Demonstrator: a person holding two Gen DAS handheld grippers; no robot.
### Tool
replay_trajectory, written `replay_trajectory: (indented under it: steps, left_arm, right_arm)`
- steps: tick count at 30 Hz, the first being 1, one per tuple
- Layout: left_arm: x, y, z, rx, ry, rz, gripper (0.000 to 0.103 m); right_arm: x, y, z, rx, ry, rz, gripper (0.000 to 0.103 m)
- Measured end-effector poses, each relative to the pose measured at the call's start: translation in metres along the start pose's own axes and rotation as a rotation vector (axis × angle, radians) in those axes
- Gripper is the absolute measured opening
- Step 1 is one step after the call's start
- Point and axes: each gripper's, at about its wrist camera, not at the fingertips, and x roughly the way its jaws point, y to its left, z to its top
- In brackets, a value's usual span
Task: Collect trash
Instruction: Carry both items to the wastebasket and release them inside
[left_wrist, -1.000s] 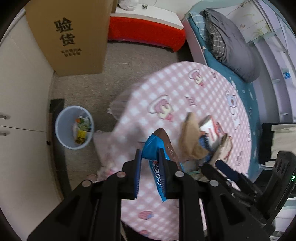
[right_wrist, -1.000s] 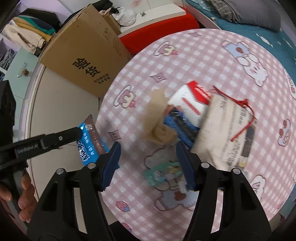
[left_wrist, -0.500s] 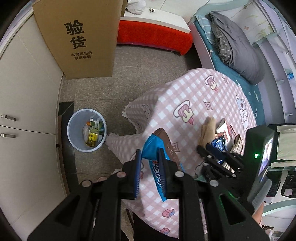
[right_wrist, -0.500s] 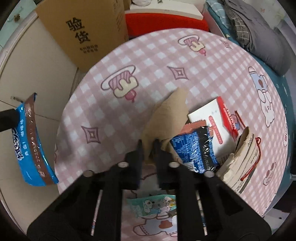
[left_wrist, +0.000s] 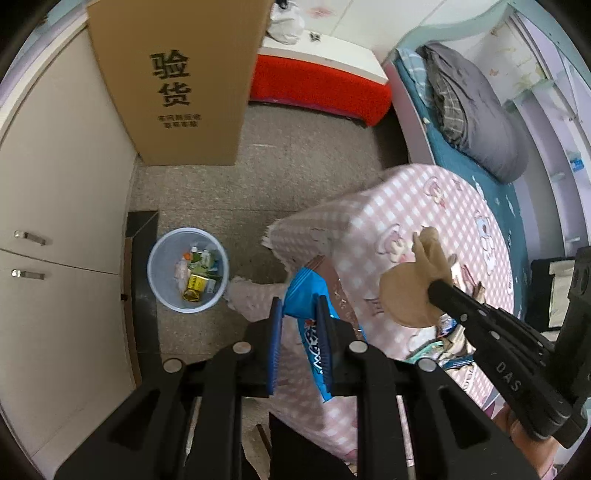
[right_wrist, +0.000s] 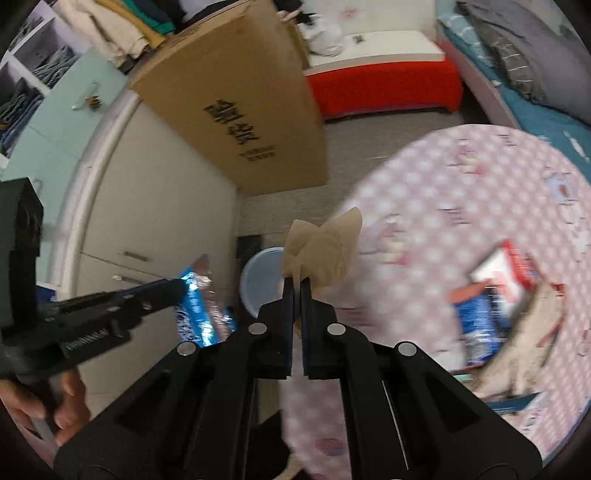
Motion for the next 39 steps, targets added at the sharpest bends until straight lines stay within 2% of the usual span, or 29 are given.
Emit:
replay_trajectory:
  steps: [5, 9, 12, 16, 17, 18, 19, 20, 26, 39]
  left_arm:
    - [-0.013, 0.052, -0.003, -0.066, -0.013, 0.043, 0.017]
    - [-0.026, 0.110, -0.008, -0.147, -0.024, 0.092, 0.017]
    - [-0.035, 0.146, -0.010, -0.190, -0.034, 0.125, 0.017]
    - [-0.043, 0.174, -0.009, -0.217, -0.044, 0.157, 0.017]
    - [-0.044, 0.181, -0.008, -0.223, -0.045, 0.161, 0.017]
    - [-0.044, 0.185, -0.008, -0.228, -0.046, 0.163, 0.017]
    - [-0.045, 0.187, -0.009, -0.230, -0.047, 0.165, 0.017]
    - [-0.045, 0.190, -0.009, -0.232, -0.049, 0.167, 0.017]
    - [-0.042, 0.193, -0.008, -0.229, -0.043, 0.166, 0.017]
    - [-0.032, 0.167, 0.003, -0.158, -0.025, 0.180, 0.017]
  right_arm:
    - [0.038, 0.063, 0.004, -0.075, 0.054, 0.070, 0.003]
    - [0.069, 0.117, 0.006, -0.153, 0.092, 0.100, 0.004]
    - [0.086, 0.142, 0.008, -0.192, 0.099, 0.088, 0.005]
    - [0.112, 0.165, 0.009, -0.234, 0.128, 0.046, 0.007]
    - [0.116, 0.167, 0.008, -0.239, 0.132, 0.036, 0.020]
    - [0.120, 0.169, 0.009, -0.239, 0.131, 0.032, 0.045]
    - [0.120, 0.170, 0.008, -0.237, 0.117, 0.027, 0.054]
    - [0.120, 0.171, 0.008, -0.239, 0.108, 0.020, 0.057]
    - [0.113, 0.169, 0.008, -0.222, 0.101, 0.015, 0.057]
    - [0.083, 0.151, 0.005, -0.152, 0.057, -0.008, 0.058]
